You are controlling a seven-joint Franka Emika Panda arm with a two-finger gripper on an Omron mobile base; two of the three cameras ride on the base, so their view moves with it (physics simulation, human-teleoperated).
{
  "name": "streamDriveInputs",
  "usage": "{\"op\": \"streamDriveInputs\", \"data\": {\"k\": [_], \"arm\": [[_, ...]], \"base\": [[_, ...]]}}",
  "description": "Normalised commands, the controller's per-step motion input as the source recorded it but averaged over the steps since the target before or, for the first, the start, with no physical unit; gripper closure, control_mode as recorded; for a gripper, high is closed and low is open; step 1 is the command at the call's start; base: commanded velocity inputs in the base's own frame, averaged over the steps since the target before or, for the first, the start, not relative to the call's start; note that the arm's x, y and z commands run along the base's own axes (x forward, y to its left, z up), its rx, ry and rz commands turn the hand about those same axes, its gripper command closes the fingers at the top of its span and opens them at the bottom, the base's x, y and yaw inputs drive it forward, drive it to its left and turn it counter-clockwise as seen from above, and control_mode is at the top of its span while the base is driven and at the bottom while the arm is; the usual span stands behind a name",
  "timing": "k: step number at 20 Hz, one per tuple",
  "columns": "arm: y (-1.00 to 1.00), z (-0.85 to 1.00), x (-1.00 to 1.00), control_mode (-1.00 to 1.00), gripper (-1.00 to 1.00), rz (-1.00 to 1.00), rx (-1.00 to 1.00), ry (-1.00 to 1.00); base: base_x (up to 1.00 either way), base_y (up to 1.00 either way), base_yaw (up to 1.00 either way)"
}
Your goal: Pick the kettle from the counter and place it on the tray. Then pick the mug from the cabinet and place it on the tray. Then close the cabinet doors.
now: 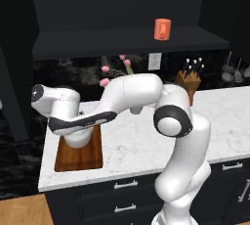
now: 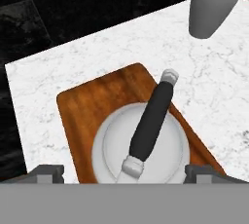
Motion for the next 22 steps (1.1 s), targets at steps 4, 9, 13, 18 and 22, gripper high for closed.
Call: {"op": "streamDriveInputs", "data": {"k": [4,9,13,18,22], "arm": [[-0.39,0.16,-0.43,-1.00,-1.00,0.15,0.00,-0.13],[-0.59,0.13,-0.28,-1.00,-1.00,0.15,0.03,0.00],[-0.59,0.34,-0.23,-1.00,-1.00,0.11,0.05,0.05],[-0.49,0.47,-0.19,-1.00,-1.00,0.06,0.07,0.05],[-0.48,0.62,-0.26,-1.00,-1.00,0.06,0.07,0.06]], "base": [[0.00,0.00,0.00],[0.00,0.00,0.00],[0.00,0.00,0.00],[0.00,0.00,0.00],[0.00,0.00,0.00]]}}
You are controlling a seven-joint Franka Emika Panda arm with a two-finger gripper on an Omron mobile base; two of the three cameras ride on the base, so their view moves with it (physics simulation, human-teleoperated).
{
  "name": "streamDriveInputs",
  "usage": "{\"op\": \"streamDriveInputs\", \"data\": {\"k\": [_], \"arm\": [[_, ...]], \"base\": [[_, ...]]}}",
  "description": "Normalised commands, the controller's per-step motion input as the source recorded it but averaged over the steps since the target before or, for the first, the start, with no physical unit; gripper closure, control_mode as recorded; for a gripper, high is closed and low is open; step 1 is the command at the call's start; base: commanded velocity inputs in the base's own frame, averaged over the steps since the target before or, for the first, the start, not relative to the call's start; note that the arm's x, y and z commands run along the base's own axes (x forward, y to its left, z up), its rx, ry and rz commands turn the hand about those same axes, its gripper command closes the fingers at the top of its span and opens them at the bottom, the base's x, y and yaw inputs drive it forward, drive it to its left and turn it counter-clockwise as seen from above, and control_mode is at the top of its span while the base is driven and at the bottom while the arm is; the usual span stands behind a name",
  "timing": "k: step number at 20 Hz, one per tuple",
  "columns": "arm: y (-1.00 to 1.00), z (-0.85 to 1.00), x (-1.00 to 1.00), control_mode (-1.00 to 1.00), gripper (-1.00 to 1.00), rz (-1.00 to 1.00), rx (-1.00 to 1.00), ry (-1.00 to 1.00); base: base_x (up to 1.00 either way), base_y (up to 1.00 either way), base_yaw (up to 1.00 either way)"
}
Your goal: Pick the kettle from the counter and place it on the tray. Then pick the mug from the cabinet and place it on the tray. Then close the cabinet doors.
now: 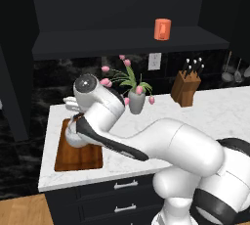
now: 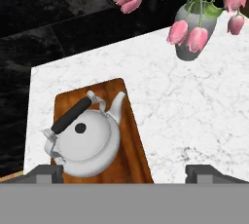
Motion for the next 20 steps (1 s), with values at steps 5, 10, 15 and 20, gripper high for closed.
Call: {"op": "streamDriveInputs", "data": {"k": [5,10,15,20], "arm": [[-0.43,0.67,-0.28,-1.00,-1.00,0.09,0.00,0.04],[-0.46,0.65,-0.32,-1.00,-1.00,0.09,0.00,0.03],[-0.49,0.48,-0.20,-1.00,-1.00,0.02,0.00,0.02],[-0.49,0.44,-0.10,-1.00,-1.00,0.00,-0.06,0.02]], "base": [[0.00,0.00,0.00],[0.00,0.00,0.00],[0.00,0.00,0.00],[0.00,0.00,0.00]]}}
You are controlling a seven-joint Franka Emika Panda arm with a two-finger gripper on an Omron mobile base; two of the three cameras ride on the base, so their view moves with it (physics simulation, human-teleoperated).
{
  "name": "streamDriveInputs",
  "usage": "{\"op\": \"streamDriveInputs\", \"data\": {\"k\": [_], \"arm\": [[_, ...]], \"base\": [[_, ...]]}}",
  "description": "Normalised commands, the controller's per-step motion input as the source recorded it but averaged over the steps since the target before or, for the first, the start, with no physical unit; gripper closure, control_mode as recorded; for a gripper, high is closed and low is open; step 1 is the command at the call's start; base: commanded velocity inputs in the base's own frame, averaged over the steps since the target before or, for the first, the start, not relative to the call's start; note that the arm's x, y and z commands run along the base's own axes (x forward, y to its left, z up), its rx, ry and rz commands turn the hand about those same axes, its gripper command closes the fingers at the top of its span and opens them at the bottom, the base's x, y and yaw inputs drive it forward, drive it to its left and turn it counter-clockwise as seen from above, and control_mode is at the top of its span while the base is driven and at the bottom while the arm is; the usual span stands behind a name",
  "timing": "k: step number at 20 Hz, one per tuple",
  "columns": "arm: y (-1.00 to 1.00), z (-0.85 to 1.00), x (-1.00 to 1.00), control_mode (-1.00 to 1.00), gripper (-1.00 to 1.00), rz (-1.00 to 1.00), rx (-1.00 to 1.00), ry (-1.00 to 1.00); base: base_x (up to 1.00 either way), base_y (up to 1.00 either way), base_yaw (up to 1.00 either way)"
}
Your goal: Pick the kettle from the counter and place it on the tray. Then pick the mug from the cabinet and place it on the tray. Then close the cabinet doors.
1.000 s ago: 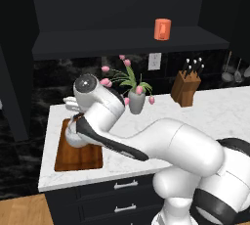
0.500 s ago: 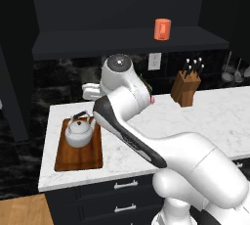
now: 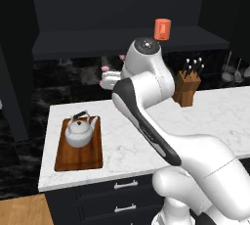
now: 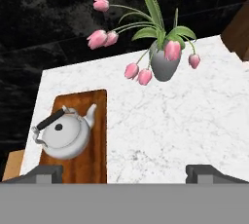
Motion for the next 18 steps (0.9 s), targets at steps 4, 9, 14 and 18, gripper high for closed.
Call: {"op": "streamDriveInputs", "data": {"k": [4,9,14,18], "arm": [[-0.48,0.44,-0.12,-1.00,-1.00,0.00,-0.19,0.00],[-0.52,0.45,-0.12,-1.00,-1.00,0.00,-0.30,-0.18],[-0.55,0.49,-0.04,-1.00,-1.00,0.00,-0.32,-0.20],[-0.54,0.55,0.00,-1.00,-1.00,0.00,-0.15,-0.18]], "base": [[0.00,0.00,0.00],[0.00,0.00,0.00],[0.00,0.00,0.00],[0.00,0.00,0.00]]}}
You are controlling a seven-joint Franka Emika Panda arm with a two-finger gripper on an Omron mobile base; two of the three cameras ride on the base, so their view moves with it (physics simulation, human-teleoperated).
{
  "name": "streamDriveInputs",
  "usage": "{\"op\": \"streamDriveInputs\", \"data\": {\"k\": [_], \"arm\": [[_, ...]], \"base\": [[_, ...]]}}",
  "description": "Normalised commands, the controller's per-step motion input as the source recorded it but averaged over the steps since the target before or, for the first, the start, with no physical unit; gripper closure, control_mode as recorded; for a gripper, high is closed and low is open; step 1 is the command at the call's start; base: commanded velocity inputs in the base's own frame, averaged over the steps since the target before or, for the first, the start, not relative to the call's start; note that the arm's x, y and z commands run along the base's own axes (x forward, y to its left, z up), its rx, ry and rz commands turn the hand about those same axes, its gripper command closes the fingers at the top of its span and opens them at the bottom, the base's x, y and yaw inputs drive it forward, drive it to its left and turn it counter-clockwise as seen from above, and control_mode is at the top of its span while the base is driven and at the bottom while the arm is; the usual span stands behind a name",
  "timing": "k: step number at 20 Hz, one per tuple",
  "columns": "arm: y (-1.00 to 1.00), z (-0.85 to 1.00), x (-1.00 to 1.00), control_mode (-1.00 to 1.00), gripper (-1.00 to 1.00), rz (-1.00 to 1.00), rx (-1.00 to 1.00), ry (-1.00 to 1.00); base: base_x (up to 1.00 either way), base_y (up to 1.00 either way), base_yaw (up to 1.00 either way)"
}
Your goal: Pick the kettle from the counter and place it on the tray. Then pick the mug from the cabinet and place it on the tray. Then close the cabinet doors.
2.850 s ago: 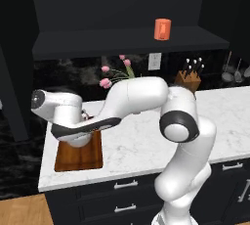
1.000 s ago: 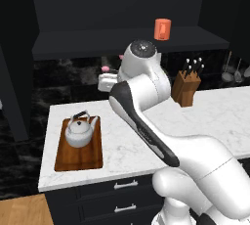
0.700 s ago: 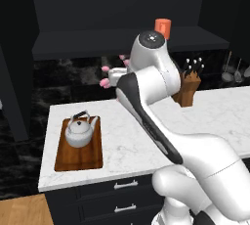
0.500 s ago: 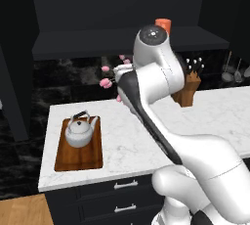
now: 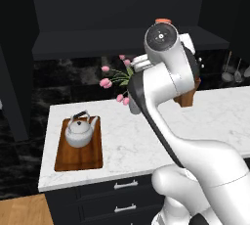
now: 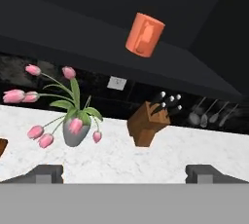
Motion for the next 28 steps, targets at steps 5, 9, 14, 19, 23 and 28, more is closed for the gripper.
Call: {"op": "streamDriveInputs", "data": {"k": [5,9,14,19,23,28], "arm": [[-0.57,0.47,0.08,-1.00,-1.00,0.00,0.01,-0.19],[-0.53,0.44,0.20,-1.00,-1.00,0.00,0.07,-0.12],[-0.31,0.22,0.47,-1.00,-1.00,0.00,0.23,0.00],[-0.17,0.10,0.57,-1.00,-1.00,0.00,0.28,0.00],[-0.02,-0.03,0.63,-1.00,-1.00,0.00,0.04,-0.05],[0.00,-0.03,0.61,-1.00,-1.00,0.00,0.01,0.00]], "base": [[0.00,0.00,0.00],[0.00,0.00,0.00],[0.00,0.00,0.00],[0.00,0.00,0.00],[0.00,0.00,0.00],[0.00,0.00,0.00]]}}
